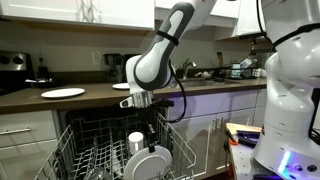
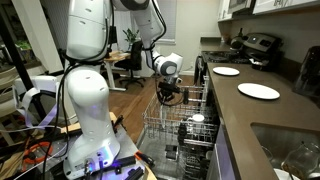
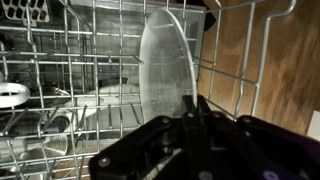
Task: Pick up the white plate and move it from the left side of the dishwasher to the right side
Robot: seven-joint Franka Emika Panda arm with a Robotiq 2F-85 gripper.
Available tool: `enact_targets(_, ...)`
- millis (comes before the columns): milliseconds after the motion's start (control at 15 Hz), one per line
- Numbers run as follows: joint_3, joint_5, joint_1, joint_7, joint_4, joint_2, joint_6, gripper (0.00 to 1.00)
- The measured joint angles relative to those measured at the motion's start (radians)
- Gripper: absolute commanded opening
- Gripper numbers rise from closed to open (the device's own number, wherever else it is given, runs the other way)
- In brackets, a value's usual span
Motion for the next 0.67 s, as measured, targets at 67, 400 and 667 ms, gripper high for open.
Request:
enact_targets(67, 0.001, 0.000, -0.002, -0.001, 0.003, 0.005, 0.000, 0.01)
enact_targets(400, 0.006, 0.000, -0.015, -0.001, 0.016, 0.024, 0.000, 0.36)
enact_targets(667, 0.011, 0.000, -0.023, -0.001, 0.025, 0.026, 0.000, 0.61)
